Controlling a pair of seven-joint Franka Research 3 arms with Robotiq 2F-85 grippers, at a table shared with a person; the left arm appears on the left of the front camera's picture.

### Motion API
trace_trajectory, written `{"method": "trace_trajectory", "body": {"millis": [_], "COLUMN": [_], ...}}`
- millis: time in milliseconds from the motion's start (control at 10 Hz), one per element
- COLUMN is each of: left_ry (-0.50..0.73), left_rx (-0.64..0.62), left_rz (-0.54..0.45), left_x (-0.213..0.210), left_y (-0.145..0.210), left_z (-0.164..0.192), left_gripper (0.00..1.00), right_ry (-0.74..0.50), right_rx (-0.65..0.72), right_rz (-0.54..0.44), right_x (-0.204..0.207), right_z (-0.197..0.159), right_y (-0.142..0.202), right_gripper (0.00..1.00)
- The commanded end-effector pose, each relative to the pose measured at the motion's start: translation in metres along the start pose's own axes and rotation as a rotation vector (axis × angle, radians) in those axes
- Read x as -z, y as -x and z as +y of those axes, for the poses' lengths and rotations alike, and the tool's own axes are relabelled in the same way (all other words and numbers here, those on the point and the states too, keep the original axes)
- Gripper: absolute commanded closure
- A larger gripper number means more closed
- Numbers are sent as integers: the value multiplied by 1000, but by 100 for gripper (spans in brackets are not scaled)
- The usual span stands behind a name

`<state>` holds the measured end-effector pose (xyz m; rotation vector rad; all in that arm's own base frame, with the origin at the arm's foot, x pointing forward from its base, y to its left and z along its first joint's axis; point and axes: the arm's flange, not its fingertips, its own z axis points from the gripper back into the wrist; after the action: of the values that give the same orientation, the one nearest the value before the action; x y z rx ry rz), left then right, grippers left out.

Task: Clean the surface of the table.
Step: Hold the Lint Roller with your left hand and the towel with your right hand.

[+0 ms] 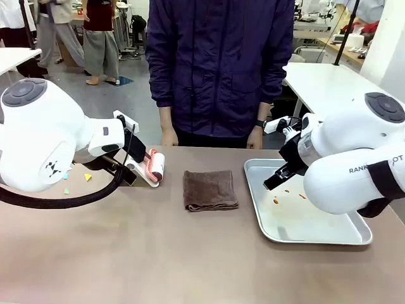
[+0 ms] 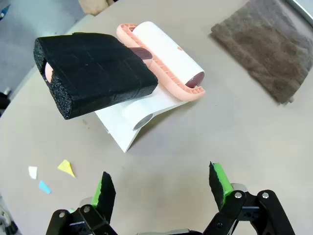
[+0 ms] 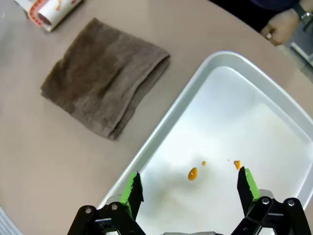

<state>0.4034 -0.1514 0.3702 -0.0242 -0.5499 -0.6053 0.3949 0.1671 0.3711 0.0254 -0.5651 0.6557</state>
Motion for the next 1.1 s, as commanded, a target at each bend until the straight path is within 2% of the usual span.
{"method": "trace_trajectory", "body": {"millis": [0,1000], "left_ry": [0,0], "left_rx": [0,0], "left_rz": [0,0], "left_x": [0,0], "left_y": [0,0], "left_z": [0,0], "left_gripper": [0,0], "right_ry": [0,0], "right_rx": [0,0], "right_rz": [0,0], "right_x": [0,0], "right_z": [0,0], "right_y": [0,0], "right_gripper": [0,0]}}
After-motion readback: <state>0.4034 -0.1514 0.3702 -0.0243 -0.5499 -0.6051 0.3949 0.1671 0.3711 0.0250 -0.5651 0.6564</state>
